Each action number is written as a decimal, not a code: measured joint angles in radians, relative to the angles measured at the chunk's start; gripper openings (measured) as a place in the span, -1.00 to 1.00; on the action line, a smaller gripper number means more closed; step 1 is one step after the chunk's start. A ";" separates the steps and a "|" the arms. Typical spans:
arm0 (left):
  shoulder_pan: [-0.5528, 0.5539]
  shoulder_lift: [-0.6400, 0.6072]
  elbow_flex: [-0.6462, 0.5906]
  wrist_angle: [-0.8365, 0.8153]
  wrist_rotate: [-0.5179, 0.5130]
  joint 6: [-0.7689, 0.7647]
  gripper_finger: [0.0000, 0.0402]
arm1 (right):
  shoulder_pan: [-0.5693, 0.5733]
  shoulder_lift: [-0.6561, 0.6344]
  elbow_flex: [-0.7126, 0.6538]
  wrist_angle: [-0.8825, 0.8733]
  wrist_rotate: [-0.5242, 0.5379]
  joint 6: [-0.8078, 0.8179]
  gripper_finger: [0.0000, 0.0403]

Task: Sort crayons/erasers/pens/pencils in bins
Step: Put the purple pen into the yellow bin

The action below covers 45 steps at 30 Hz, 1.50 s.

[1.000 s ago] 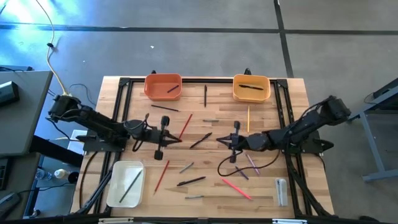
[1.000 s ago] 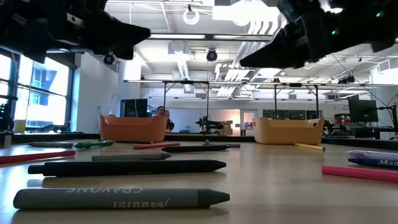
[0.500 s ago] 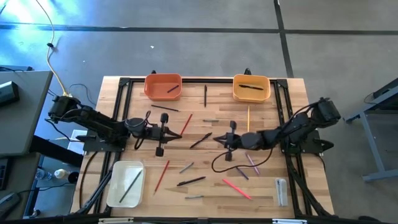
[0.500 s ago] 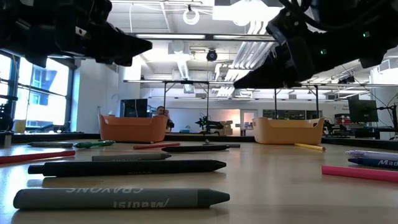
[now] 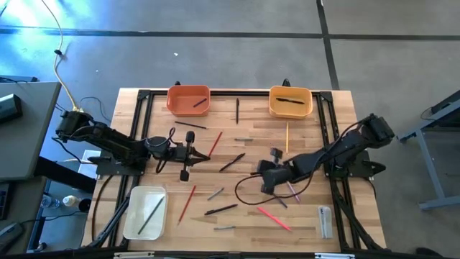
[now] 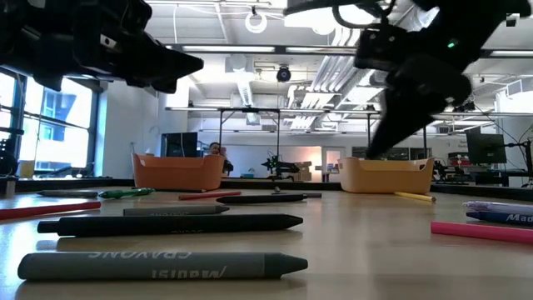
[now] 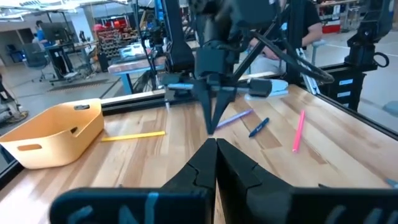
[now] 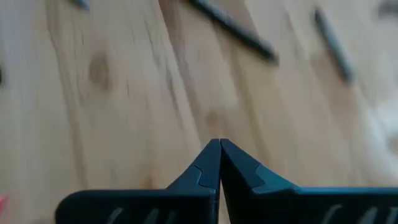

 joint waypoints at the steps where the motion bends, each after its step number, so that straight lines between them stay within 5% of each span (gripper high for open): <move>1: 0.000 0.000 0.000 -0.002 0.000 0.000 -1.00 | 0.018 0.000 0.014 -0.056 -0.001 0.060 -0.98; 14: 0.000 0.001 0.000 -0.066 0.000 -0.076 -1.00 | 0.186 0.000 0.036 -0.482 -0.093 0.703 -0.41; 19: 0.000 0.001 0.000 -0.069 0.000 -0.078 -1.00 | 0.197 0.000 -0.023 -0.480 -0.187 0.915 -0.24; 24: 0.000 0.001 0.000 -0.069 0.000 -0.077 -1.00 | 0.174 -0.004 -0.124 -0.274 -0.240 0.881 -0.23; 29: -0.001 0.001 0.000 -0.072 0.000 -0.078 -1.00 | 0.150 -0.005 -0.145 -0.266 -0.257 0.851 -0.30; 45: -0.001 0.001 0.000 -0.076 0.000 -0.163 -1.00 | 0.142 0.006 -0.090 -0.205 -0.195 0.536 -0.96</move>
